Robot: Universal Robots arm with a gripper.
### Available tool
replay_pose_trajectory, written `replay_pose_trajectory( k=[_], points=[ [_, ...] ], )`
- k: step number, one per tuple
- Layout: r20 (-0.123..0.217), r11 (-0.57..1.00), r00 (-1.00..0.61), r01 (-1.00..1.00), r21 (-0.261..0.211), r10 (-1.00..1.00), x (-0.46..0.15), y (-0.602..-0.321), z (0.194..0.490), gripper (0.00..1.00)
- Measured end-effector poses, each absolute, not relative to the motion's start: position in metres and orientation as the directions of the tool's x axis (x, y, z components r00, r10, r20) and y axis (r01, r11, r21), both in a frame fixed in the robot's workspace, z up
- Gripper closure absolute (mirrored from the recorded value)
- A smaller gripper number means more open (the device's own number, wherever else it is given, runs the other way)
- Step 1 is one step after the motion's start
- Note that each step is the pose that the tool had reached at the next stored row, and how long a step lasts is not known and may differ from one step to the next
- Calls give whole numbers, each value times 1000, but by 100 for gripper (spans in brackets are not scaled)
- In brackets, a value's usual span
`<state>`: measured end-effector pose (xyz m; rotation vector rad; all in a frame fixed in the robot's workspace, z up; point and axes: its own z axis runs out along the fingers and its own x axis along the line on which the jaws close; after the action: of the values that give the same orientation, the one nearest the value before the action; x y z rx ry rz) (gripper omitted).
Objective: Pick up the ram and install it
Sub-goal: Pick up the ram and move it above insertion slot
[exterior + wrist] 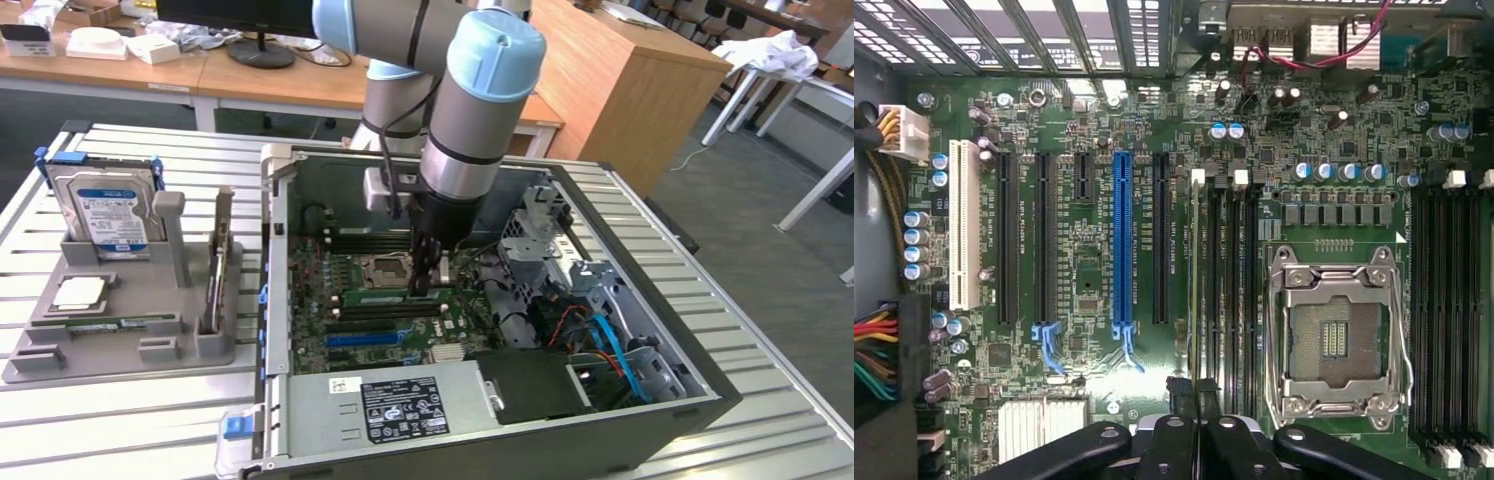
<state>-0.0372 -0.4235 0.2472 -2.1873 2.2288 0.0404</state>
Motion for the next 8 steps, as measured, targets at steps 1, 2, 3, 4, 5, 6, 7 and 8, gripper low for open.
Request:
replay_pose_trajectory(
  k=[1,2,3,4,5,6,7,8],
  points=[
    [-31,19,-19,-1000,5,-999,-37,-423,247,89],
    [-31,19,-19,-1000,6,-999,-37,-423,246,89],
    [-31,19,-19,-1000,6,-999,-37,-423,246,89],
    [-31,19,-19,-1000,6,-999,-37,-423,246,89],
    [-31,19,-19,-1000,6,-999,-37,-423,246,89],
    [-31,19,-19,-1000,5,-999,-37,-423,246,89],
    [-32,19,-19,-1000,5,-999,-37,-423,246,89],
    [-32,19,-19,-1000,5,-999,-37,-423,246,89]
  ],
)
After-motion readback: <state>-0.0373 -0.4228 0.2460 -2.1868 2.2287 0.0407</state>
